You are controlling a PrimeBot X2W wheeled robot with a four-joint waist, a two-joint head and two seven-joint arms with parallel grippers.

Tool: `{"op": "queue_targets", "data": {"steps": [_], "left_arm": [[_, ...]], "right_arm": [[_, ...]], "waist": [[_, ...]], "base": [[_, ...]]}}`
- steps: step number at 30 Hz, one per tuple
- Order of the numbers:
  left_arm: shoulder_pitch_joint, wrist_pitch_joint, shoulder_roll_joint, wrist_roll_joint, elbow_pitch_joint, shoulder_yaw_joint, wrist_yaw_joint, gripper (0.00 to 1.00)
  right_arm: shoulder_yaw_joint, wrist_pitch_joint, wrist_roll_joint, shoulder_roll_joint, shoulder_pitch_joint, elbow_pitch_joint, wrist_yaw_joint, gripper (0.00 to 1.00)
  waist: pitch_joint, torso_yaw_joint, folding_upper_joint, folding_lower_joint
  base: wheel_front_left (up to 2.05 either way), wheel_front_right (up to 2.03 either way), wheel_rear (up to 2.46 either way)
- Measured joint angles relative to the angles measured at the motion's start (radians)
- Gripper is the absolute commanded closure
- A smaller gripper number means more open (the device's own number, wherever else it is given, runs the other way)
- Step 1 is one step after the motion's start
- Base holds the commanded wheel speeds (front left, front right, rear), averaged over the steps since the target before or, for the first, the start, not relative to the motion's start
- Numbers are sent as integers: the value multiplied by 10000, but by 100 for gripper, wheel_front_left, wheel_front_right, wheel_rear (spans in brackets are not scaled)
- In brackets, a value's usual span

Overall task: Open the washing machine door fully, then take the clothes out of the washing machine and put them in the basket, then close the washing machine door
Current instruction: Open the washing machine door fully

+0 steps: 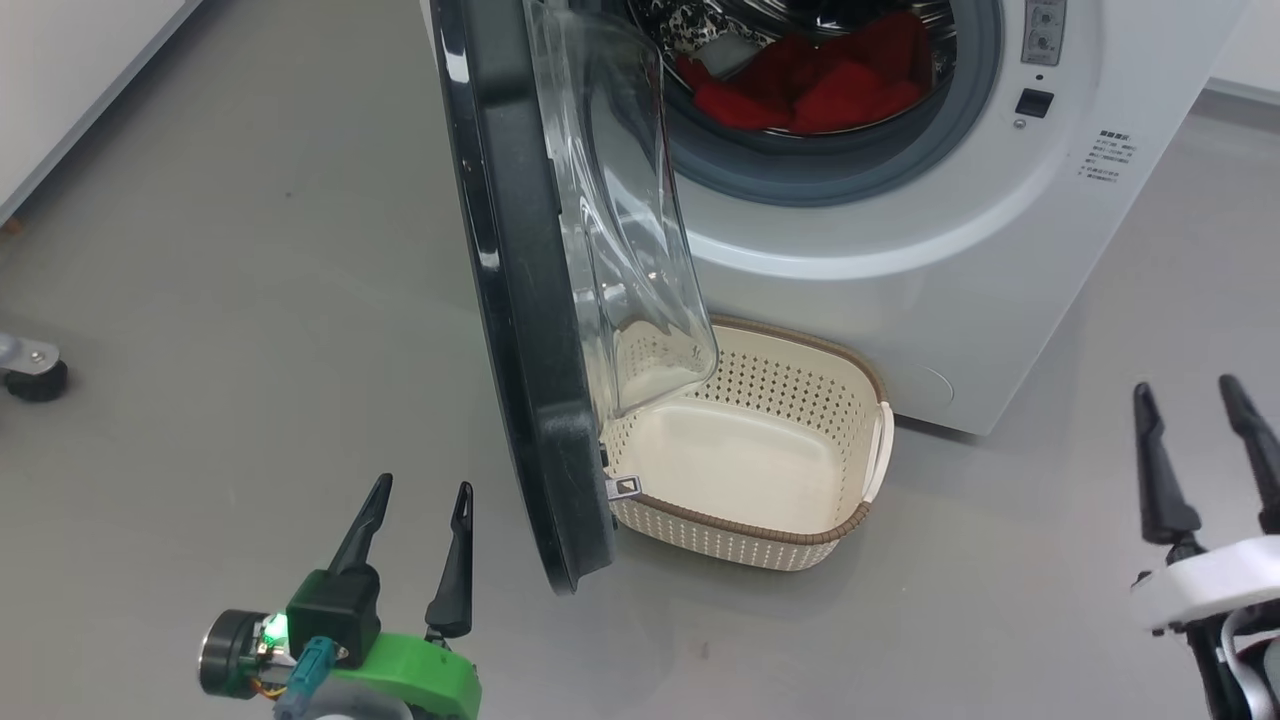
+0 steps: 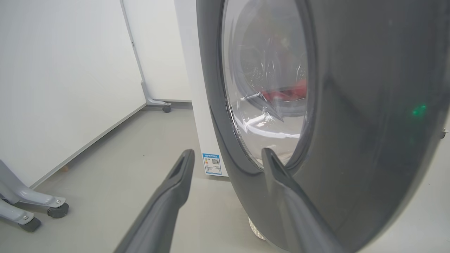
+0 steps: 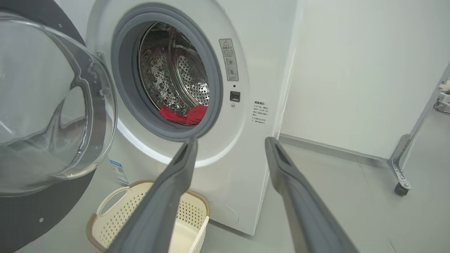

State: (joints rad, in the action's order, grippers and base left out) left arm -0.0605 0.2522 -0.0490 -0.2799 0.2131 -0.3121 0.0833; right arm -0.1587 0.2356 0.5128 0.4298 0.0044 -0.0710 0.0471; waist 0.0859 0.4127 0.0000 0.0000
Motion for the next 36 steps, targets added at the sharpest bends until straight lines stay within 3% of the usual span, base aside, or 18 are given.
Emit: {"op": "queue_targets", "data": {"steps": [6,20,36], "left_arm": [[-1,0,2,0,4,33,0,0],[0,0,2,88,96,79,-2,0],[28,0,0,107,194,142,-4,0]], "right_arm": [[-347,0,-422,-291,330,-140,359,0],[-984,90,-646,-1812,1099,-656,525,0],[-903,121,-1116,-2144,1284,-826,612,0]], "waist": [[-29,-35,0,0],[-159,-87,0,0],[-343,-83,0,0]], "base": [[0,0,0],[0,0,0],[0,0,0]]}}
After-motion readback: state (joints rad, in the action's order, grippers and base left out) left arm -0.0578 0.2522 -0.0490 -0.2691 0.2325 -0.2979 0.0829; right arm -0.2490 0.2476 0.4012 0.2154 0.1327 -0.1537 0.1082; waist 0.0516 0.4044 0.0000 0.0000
